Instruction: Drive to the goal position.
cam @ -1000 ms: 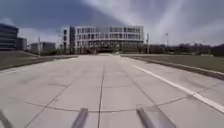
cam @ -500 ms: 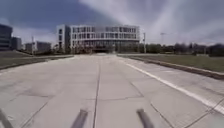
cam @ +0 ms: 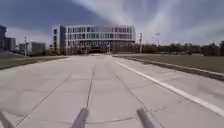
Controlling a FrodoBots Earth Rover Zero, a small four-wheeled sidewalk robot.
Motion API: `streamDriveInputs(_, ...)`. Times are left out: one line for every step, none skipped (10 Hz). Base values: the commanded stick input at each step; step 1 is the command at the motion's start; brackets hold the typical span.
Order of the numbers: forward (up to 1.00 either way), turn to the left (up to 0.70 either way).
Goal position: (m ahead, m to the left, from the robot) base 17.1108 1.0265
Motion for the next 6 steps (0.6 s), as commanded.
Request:
streamDriveInputs(1.00,0.00)
streamDriveInputs(1.00,0.00)
streamDriveInputs(1.00,0.00)
streamDriveInputs(1.00,0.00)
streamDriveInputs(1.00,0.00)
streamDriveInputs(1.00,0.00)
